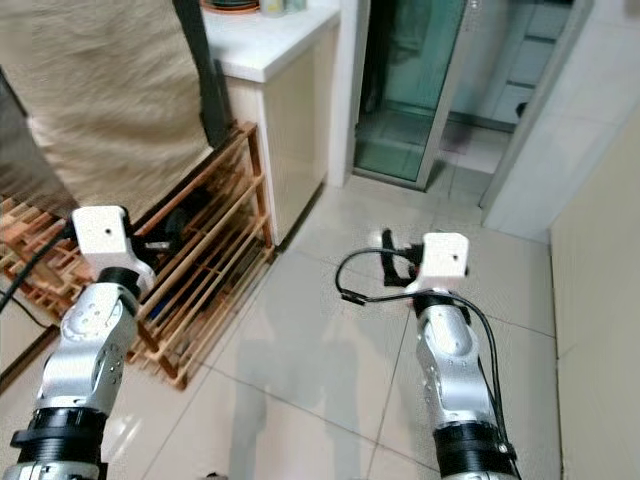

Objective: Restocking fridge

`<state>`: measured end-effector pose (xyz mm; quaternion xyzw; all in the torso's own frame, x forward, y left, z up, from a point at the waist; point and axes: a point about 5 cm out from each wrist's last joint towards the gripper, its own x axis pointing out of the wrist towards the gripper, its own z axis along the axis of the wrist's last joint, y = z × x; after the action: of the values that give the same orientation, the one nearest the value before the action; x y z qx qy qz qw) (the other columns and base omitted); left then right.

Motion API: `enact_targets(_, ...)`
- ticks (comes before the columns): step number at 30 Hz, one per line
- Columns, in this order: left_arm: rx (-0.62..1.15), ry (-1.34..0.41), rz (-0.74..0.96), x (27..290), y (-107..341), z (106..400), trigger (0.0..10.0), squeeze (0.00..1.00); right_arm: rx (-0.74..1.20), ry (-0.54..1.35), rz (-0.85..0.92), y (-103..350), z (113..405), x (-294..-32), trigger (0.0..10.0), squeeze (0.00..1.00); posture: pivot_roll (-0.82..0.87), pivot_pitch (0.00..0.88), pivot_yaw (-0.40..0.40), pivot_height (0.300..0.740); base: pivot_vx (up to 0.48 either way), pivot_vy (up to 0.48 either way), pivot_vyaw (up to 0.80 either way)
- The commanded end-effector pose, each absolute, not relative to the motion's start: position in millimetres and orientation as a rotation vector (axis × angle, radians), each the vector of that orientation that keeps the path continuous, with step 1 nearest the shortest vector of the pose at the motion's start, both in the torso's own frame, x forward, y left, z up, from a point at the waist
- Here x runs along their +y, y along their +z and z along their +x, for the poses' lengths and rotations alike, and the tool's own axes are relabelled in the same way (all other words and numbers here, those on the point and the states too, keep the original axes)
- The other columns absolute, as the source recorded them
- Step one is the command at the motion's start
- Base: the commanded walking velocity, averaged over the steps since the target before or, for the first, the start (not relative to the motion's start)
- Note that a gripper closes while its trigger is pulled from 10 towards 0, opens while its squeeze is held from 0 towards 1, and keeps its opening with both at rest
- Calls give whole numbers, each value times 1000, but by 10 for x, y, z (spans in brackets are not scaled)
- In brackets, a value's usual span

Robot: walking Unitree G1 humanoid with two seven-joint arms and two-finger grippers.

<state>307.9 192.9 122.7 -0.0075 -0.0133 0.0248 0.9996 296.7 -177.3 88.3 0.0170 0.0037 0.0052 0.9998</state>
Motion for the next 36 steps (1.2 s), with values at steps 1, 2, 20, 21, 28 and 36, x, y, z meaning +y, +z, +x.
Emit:
enact_targets(1, -44, 79, -16, 2026, 1273, 3061, 10000, 0, -5, 40, 41, 898, 2956, -1654, 10000, 0, -49, 0, -18, 740, 247, 412, 0)
enact_targets(2, -47, 76, -34, 2020, 1277, 3060, 10000, 0, 0, 40, 40, 883, 2943, -1651, 10000, 0, -51, 0, -18, 740, 0, 461, 0)
enact_targets(20, -120, 5, -16, 1863, 1549, 3242, 10000, 0, -12, 30, 20, 918, 2939, -1654, 10000, 0, -93, 0, -5, 740, 0, 479, 0)
enact_targets(21, -133, 2, -5, 1840, 1588, 3254, 10000, 0, -13, 30, 19, 920, 2942, -1653, 10000, 0, -92, 0, -5, 740, 0, 480, 0)
enact_targets(28, -152, -48, -11, 1713, 1714, 3335, 10000, 0, 8, 28, 21, 914, 2985, -1615, 10000, 0, -101, 0, 7, 740, 0, 0, -449)
enact_targets(36, -121, -52, -34, 1545, 1745, 3457, 10000, 0, -18, 15, 18, 948, 2991, -1629, 10000, 0, -110, 0, 8, 740, 0, 0, -387)
